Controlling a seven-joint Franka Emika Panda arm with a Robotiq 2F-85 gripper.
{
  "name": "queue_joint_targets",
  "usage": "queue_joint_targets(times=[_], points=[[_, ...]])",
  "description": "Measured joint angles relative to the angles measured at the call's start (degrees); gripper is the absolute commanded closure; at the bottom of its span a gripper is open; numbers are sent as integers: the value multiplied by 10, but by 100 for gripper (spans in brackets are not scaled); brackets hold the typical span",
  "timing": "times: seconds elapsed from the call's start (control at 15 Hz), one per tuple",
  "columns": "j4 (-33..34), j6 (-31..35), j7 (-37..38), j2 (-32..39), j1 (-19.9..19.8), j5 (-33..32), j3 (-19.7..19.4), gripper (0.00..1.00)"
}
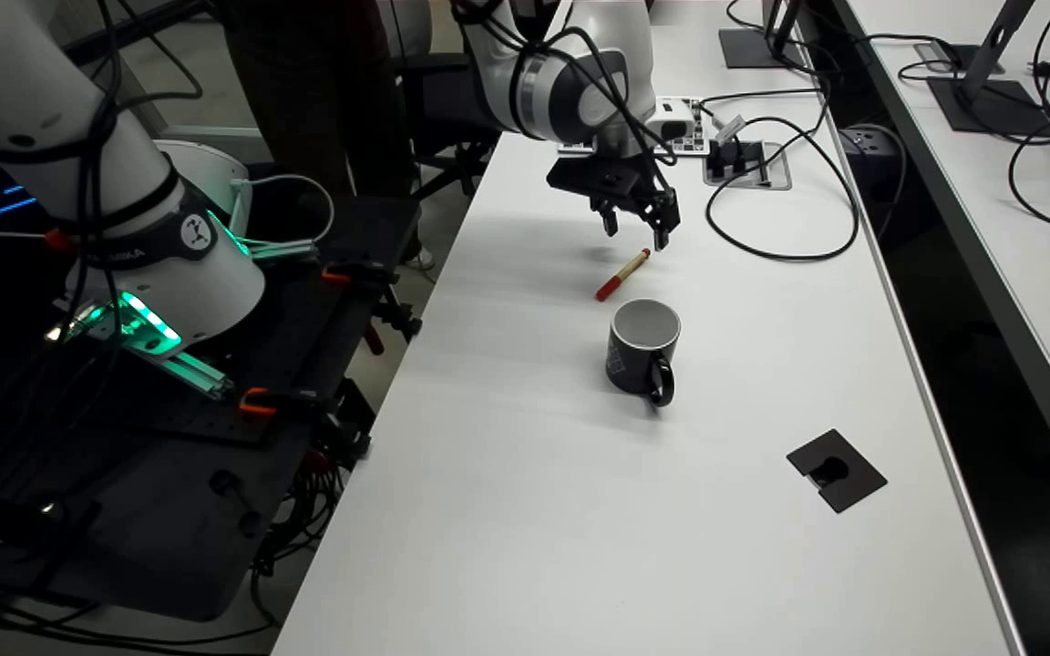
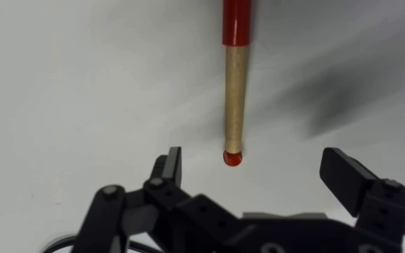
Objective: Pick up the pen from the table and place it in the black mug cup.
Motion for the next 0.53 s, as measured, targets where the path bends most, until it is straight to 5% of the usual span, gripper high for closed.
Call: queue_joint_targets(times=[0.53], points=[[34, -62, 5, 11, 7, -1, 21, 0]])
